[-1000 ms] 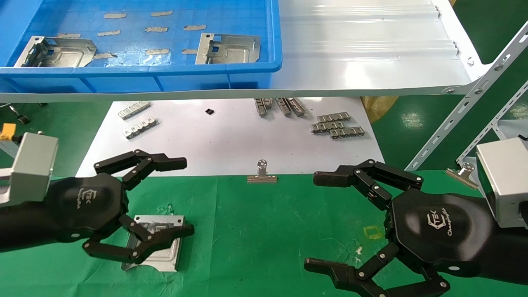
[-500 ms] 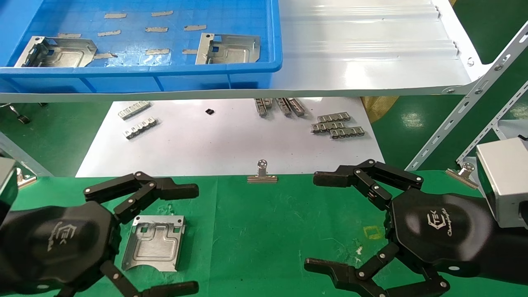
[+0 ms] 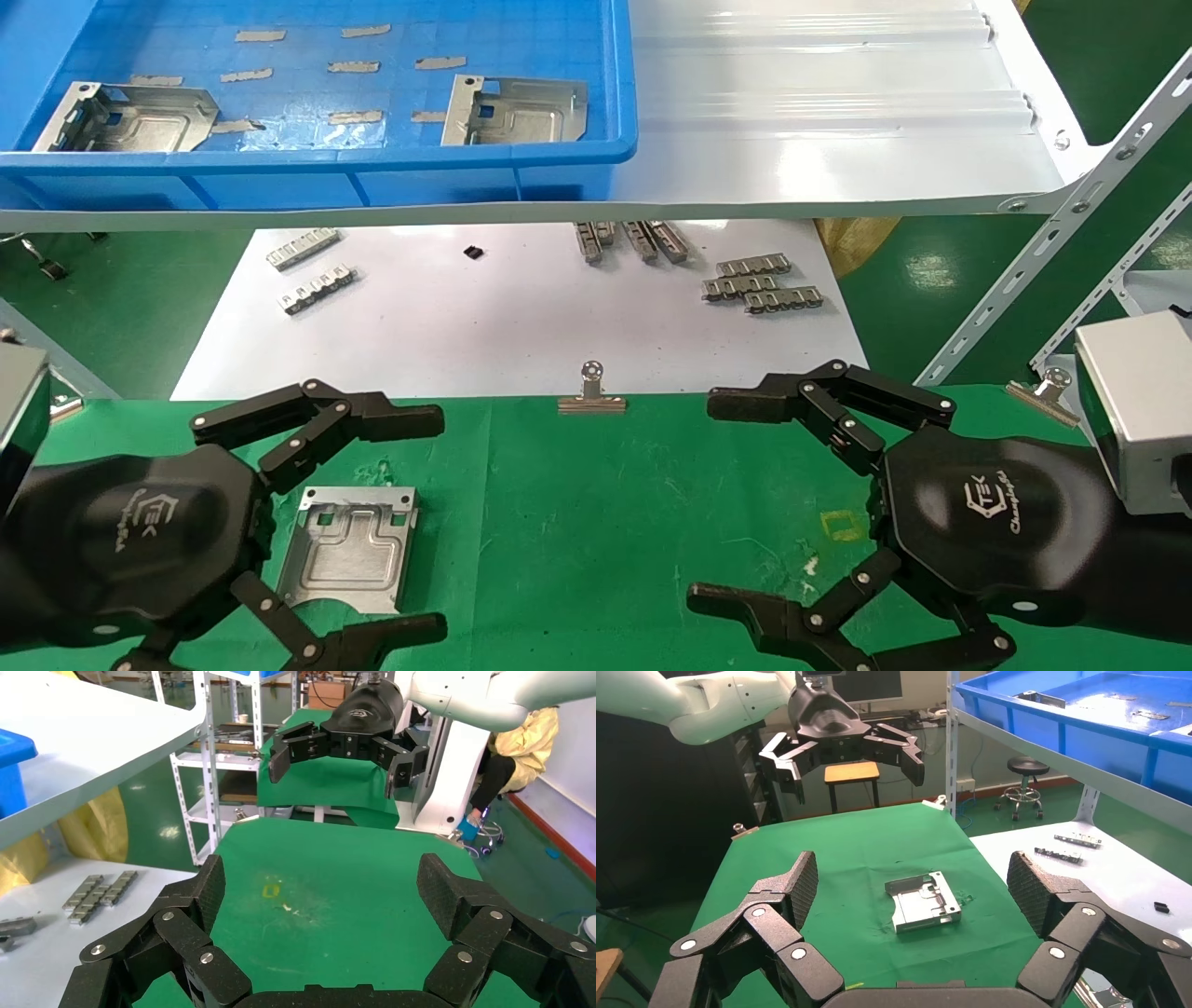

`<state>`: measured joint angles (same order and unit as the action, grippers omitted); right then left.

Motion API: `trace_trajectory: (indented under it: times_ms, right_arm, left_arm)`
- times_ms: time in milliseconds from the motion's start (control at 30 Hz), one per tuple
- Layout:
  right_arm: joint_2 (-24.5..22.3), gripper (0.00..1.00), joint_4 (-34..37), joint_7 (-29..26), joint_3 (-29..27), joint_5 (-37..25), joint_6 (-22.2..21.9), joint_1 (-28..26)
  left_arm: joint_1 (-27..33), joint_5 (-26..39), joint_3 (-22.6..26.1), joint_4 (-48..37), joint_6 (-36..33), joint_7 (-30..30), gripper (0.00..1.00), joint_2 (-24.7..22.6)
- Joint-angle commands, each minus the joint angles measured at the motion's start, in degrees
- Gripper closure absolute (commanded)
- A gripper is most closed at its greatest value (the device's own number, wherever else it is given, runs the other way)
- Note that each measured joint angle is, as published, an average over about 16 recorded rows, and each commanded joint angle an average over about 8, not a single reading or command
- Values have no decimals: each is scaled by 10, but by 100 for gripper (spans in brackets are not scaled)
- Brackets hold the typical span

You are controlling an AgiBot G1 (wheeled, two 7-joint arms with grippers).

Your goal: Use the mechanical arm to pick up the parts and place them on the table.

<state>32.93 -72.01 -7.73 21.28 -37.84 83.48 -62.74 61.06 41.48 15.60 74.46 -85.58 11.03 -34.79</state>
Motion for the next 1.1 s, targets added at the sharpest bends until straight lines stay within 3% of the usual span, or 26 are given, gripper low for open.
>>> trace_trajectory:
  times_ms: [33,1100]
  right_arm:
    - [0,0,0,0,0,0,0,0]
    - [0,0,0,0,0,0,0,0]
  left_arm:
    - [1,1,1,-2,0,-1,0,0]
    - [5,4,4,-10,-1,-4,0,-2]
